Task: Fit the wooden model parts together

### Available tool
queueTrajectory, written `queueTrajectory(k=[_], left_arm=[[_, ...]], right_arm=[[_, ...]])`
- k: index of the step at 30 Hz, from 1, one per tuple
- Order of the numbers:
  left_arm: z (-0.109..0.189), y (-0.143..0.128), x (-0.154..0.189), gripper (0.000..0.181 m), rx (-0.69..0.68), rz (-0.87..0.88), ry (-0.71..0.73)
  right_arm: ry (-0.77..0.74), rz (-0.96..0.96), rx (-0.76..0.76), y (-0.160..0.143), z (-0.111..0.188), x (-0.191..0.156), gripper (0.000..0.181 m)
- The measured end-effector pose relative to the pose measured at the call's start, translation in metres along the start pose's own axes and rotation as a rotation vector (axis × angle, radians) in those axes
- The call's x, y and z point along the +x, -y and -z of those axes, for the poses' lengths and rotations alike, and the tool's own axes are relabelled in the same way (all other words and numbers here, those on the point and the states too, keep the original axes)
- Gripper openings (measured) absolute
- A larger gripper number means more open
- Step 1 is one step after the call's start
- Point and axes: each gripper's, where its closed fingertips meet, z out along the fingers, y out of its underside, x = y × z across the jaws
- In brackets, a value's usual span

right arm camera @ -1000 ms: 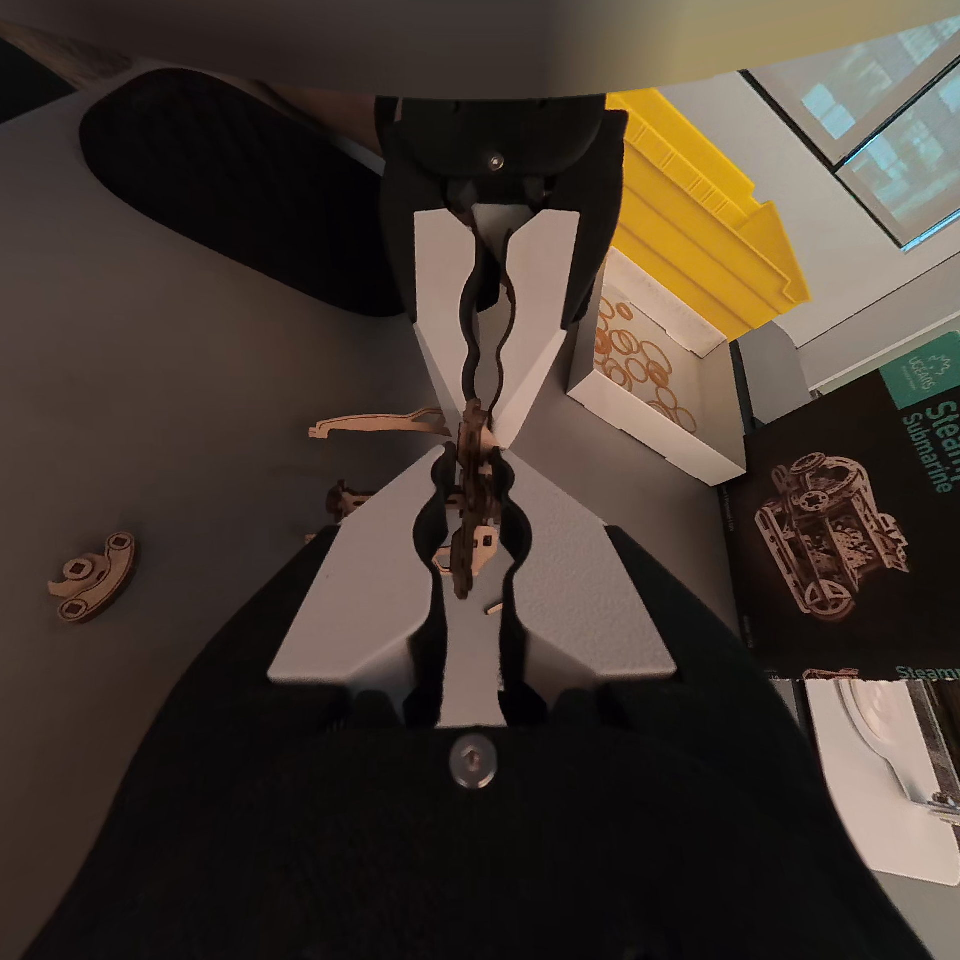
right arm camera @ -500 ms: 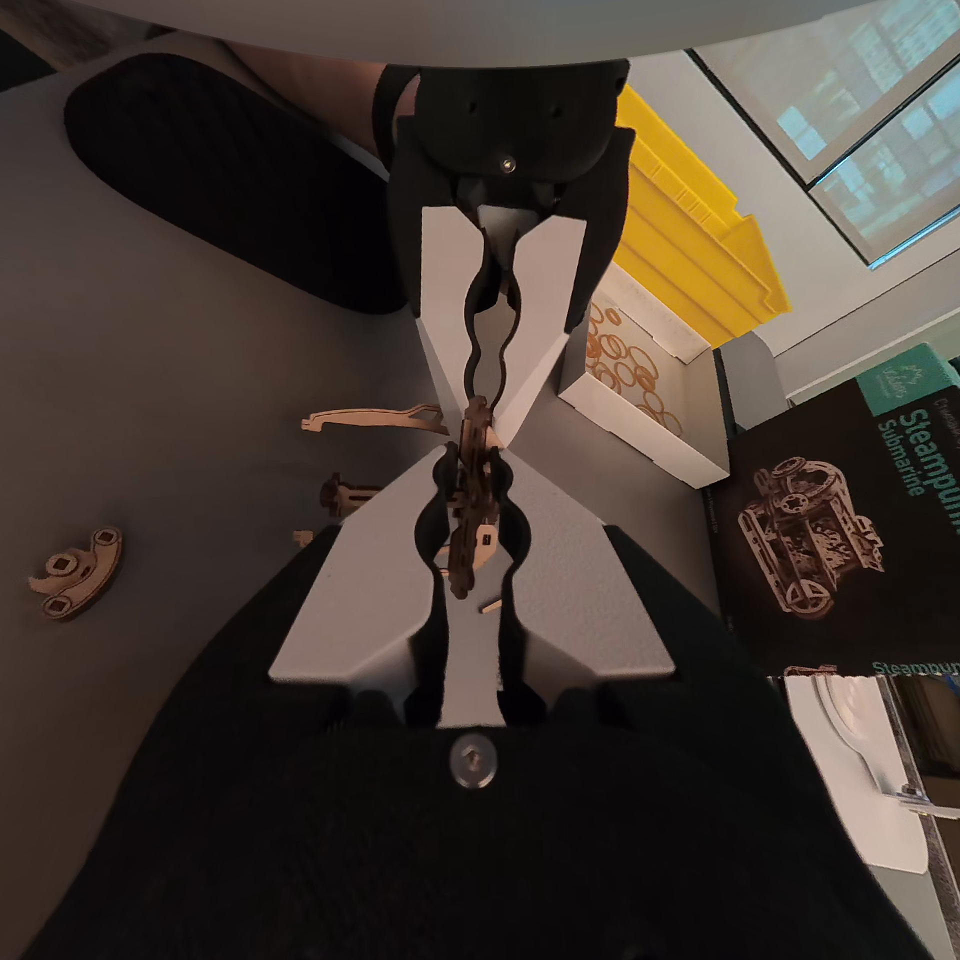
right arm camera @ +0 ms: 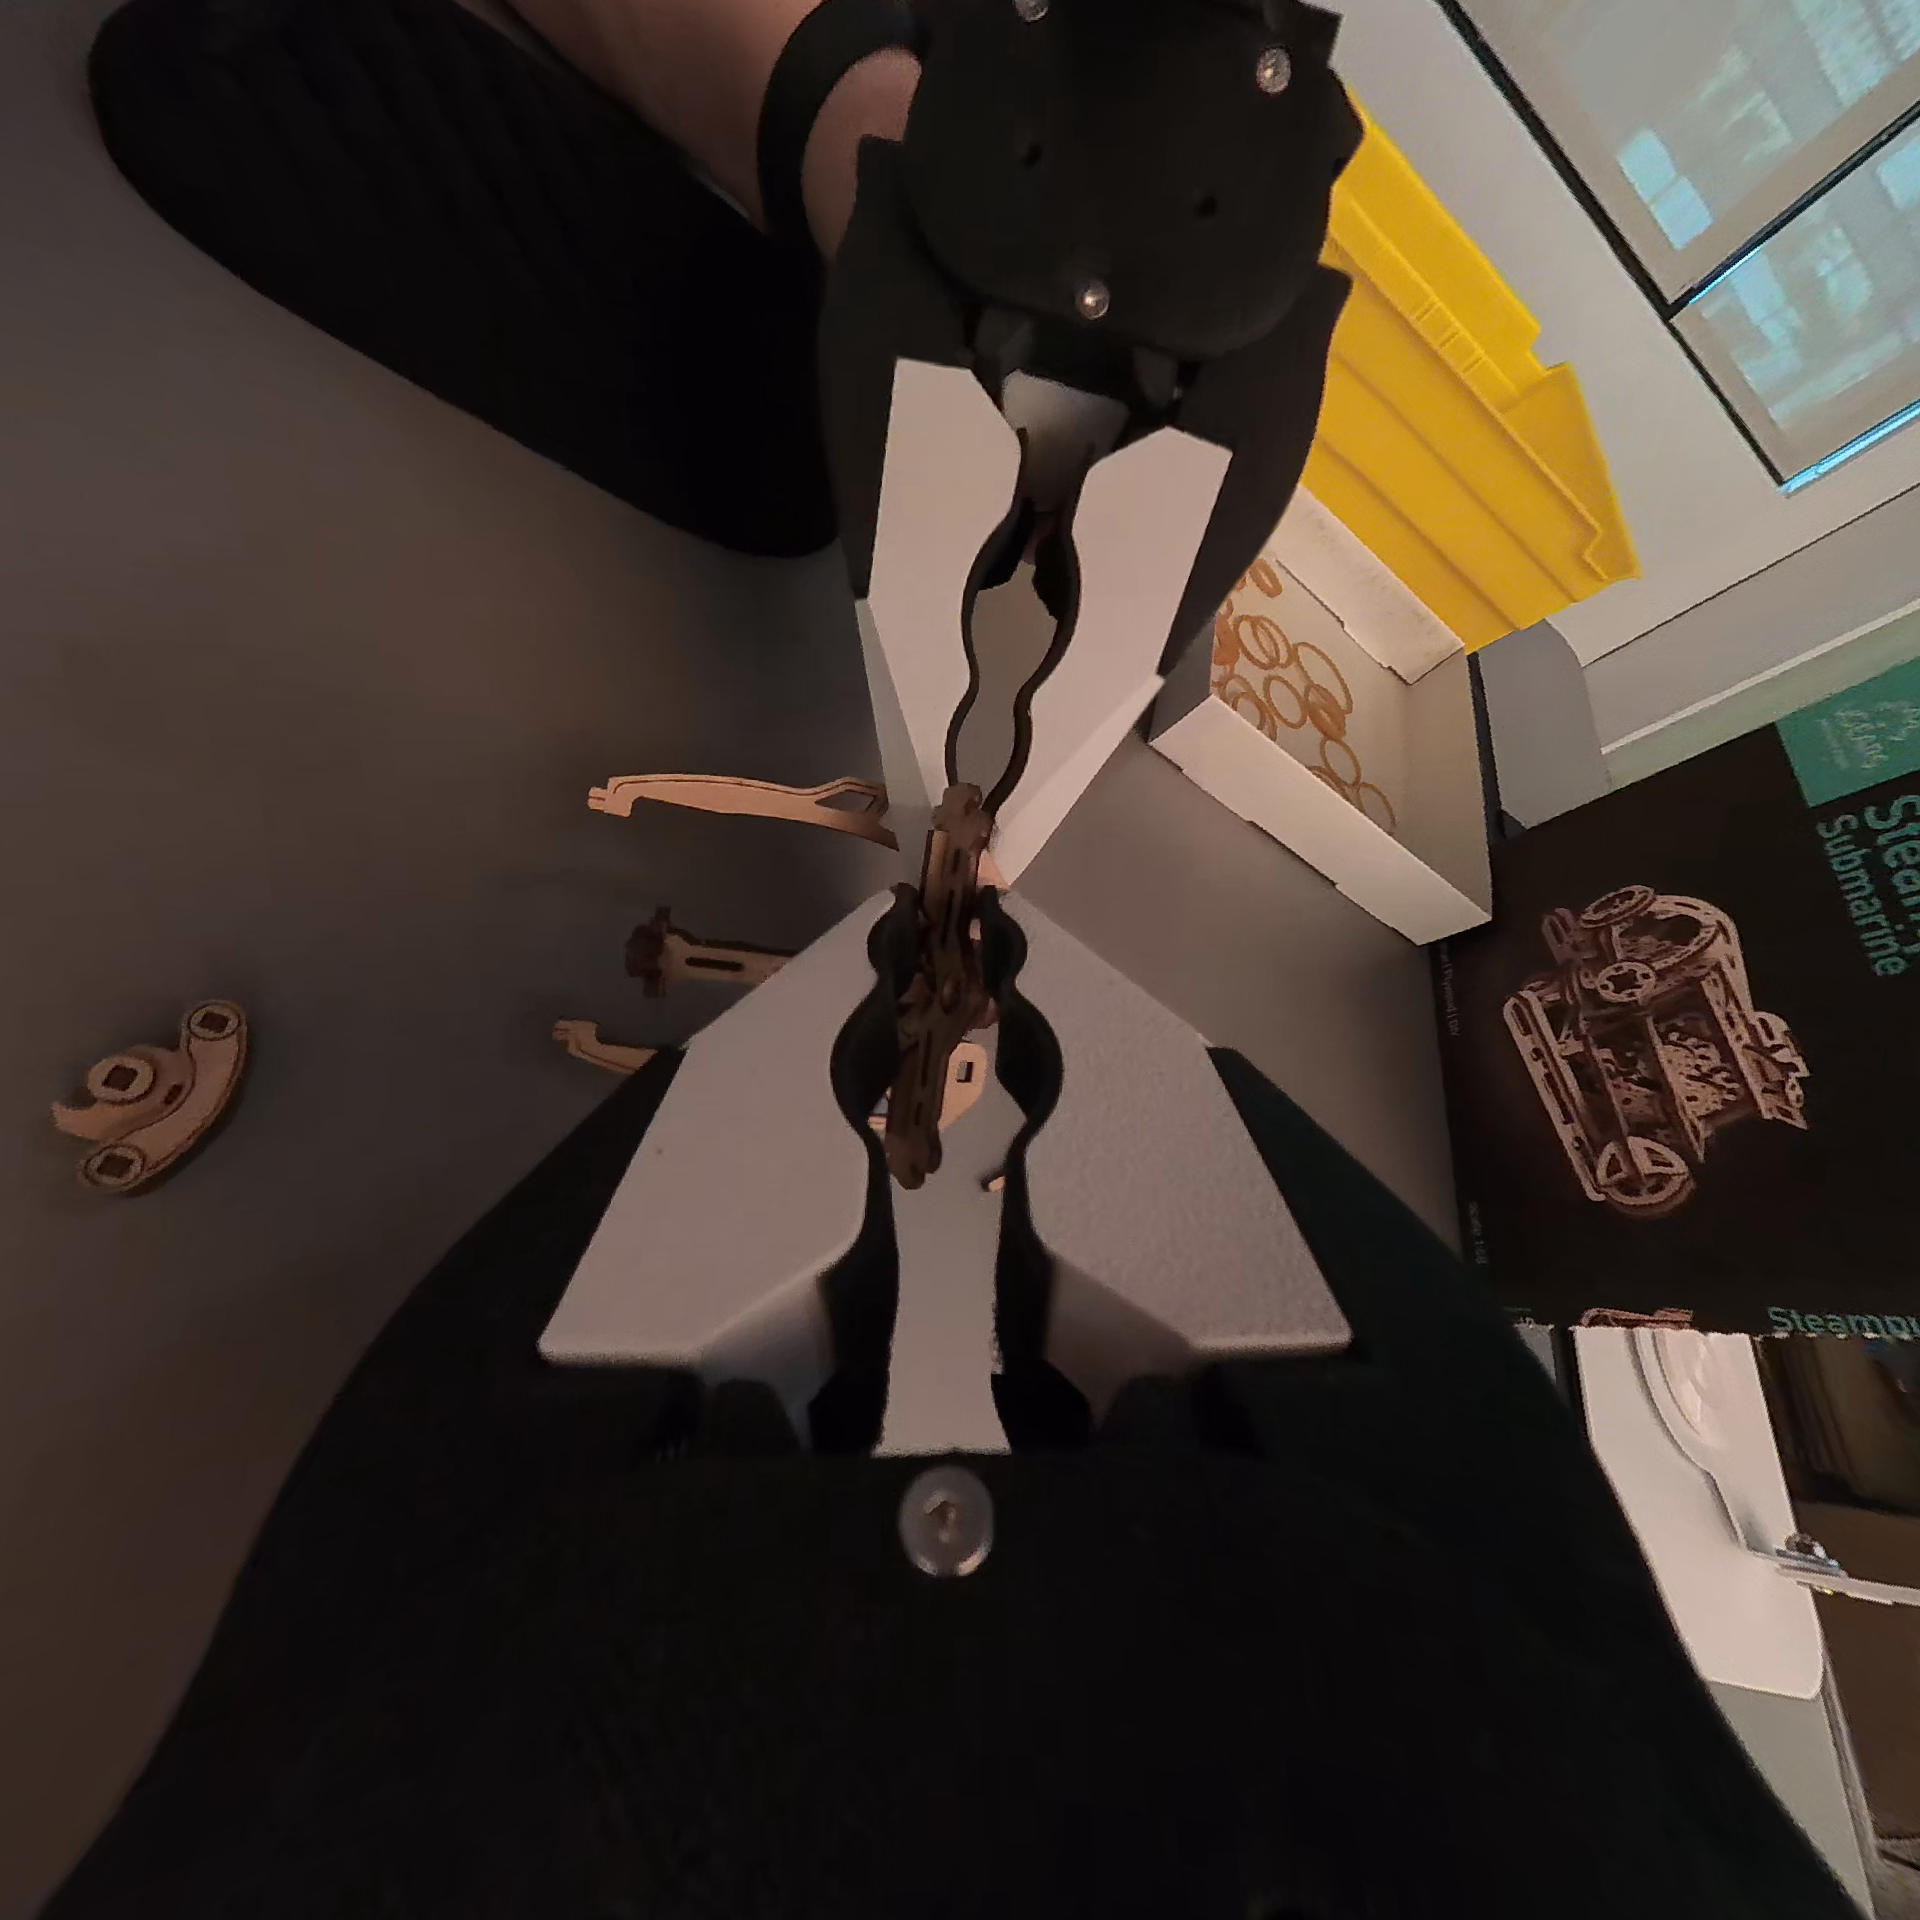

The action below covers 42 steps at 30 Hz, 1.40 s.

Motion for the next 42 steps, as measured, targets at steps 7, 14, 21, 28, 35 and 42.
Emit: queueTrajectory(k=[7,14,21,28,35,42], left_arm=[[-0.003,-0.001,0.002,0.0,0.023,0.052,-0.032],[-0.003,-0.001,0.002,0.001,0.035,0.028,-0.026],[-0.004,-0.001,0.003,0.002,0.073,0.053,-0.046],[-0.004,-0.001,0.003,0.002,0.068,0.054,-0.045],[-0.004,-0.001,0.004,0.002,0.064,0.011,-0.027],[-0.004,0.0,0.005,0.002,0.055,-0.023,-0.014]], right_arm=[[-0.001,-0.016,0.002,-0.003,-0.001,-0.001,0.011],[0.008,-0.017,0.029,-0.002,-0.001,-0.002,0.012],[0.028,-0.072,0.061,0.0,0.0,-0.003,0.014],[0.028,-0.088,0.092,0.005,0.002,-0.002,0.014],[0.053,-0.207,0.146,0.008,0.006,0.004,0.02],[0.093,-0.247,0.123,0.003,0.004,0.001,0.021]])
